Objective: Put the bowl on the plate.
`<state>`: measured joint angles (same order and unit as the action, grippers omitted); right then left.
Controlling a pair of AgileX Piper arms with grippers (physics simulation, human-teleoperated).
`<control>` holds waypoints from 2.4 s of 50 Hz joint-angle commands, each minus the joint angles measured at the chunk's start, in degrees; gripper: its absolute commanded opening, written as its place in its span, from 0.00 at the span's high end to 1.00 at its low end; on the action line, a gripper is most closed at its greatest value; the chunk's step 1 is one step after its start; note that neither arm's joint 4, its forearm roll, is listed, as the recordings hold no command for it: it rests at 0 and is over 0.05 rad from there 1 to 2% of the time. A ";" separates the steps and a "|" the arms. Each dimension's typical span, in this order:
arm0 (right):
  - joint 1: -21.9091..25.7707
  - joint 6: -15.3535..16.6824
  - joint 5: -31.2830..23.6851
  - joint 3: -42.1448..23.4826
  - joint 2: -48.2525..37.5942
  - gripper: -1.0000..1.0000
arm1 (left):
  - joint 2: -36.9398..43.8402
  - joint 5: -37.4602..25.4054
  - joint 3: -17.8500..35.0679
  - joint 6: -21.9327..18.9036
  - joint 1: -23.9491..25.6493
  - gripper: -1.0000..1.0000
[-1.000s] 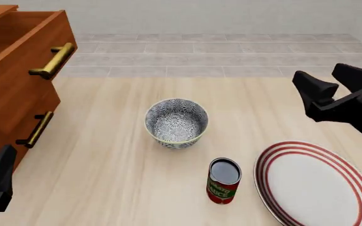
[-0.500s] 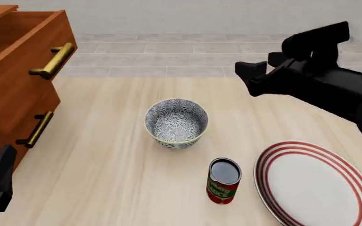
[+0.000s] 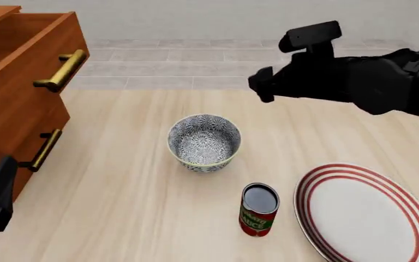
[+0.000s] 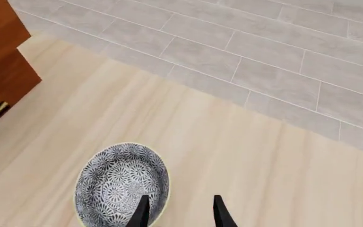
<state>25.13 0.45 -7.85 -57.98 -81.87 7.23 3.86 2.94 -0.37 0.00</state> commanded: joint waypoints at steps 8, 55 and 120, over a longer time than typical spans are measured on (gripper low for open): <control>0.27 -1.38 -7.39 -9.23 -10.96 0.00 | 3.43 2.03 1.22 -0.18 0.02 0.00; 2.06 -1.88 -9.30 -16.02 -25.81 0.00 | 3.57 2.31 1.08 -0.18 0.06 0.00; 2.96 -2.72 -6.89 -11.76 -28.55 1.00 | 3.53 2.26 1.10 -0.18 0.08 0.00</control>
<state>28.13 -1.76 -14.73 -70.11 -110.47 10.76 6.11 4.04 -0.54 0.08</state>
